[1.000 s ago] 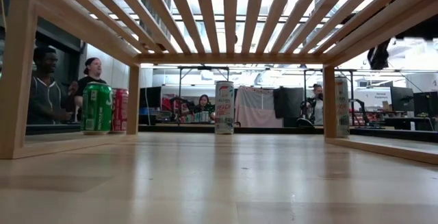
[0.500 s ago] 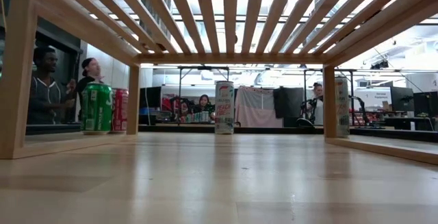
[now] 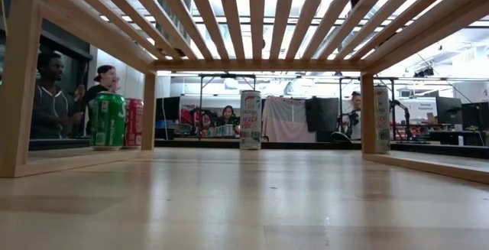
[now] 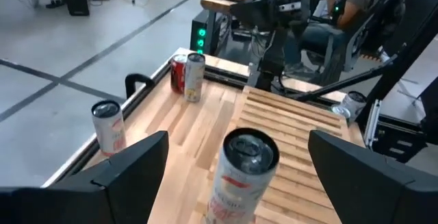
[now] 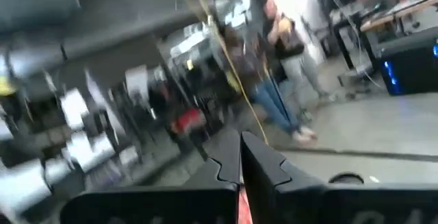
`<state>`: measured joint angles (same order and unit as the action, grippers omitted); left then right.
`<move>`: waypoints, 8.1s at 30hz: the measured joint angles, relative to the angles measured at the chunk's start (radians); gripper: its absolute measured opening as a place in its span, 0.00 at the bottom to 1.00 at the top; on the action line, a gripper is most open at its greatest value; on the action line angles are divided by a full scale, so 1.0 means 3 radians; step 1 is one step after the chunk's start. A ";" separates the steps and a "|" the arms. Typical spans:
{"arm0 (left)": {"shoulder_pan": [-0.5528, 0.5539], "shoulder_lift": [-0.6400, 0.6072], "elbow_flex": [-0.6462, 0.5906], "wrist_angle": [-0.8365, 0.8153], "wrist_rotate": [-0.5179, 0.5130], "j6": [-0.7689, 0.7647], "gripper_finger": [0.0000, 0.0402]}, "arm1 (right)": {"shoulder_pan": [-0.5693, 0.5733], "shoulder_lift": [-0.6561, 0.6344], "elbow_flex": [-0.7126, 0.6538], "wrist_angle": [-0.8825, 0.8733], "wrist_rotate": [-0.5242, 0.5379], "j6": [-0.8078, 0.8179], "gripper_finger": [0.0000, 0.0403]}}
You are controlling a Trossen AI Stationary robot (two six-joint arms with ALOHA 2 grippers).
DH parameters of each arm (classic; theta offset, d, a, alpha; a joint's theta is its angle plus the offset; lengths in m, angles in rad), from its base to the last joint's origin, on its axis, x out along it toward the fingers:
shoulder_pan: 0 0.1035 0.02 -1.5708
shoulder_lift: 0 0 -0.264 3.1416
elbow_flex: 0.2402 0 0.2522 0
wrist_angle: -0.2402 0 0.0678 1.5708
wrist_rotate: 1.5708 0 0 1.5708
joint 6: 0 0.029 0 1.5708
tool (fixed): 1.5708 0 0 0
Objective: Place canned beverage on shelf
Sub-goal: Put the top left white pink soda can on the shelf
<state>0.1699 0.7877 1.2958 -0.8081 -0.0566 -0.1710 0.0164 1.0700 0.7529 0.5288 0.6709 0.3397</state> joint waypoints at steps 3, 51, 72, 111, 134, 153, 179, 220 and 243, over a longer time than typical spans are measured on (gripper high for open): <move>0.0000 -0.0118 -0.0179 0.0037 0.0000 -0.0001 0.85 | -0.0060 0.0300 0.0330 -0.0422 -0.0637 0.0011 0.00; -0.0001 -0.0234 -0.1124 0.0255 -0.0378 -0.0016 0.85 | 0.0267 0.2301 0.2168 -0.1813 -0.0880 -0.0087 0.91; 0.0000 0.0314 -0.1124 0.0632 -0.0458 0.0321 0.85 | 0.0299 0.2417 0.2174 -0.1245 -0.0572 -0.0551 0.91; 0.0000 -0.0439 -0.1123 0.1224 0.0541 -0.0921 0.85 | -0.0327 0.2199 0.2168 -0.1005 -0.2814 -0.0321 0.54; -0.0093 0.0310 -0.1122 0.1713 0.1251 -0.0956 0.85 | -0.0615 0.2195 0.2173 -0.0195 -0.4081 0.0301 0.54; -0.0194 0.0699 -0.1123 0.2065 0.1498 -0.0982 0.71 | -0.0594 0.2194 0.2173 -0.0097 -0.4135 0.0338 0.55; 0.0059 0.0132 -0.1126 0.1336 -0.0678 -0.0439 0.57 | -0.0764 0.2014 0.2179 -0.0206 -0.3499 0.0554 0.72; -0.1072 0.0738 -0.1524 0.2462 -0.2240 -0.0817 0.60 | -0.0455 0.2372 0.2773 -0.1107 -0.2293 -0.0172 0.72; -0.1068 0.0733 -0.1521 0.2271 -0.2156 -0.0615 0.73 | -0.0470 0.2400 0.2770 -0.1128 -0.2406 -0.0268 0.59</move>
<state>-0.1505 1.0074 0.8394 -0.1267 -0.7033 -0.3555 -0.1247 1.7901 1.5841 0.1905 -0.0509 0.2593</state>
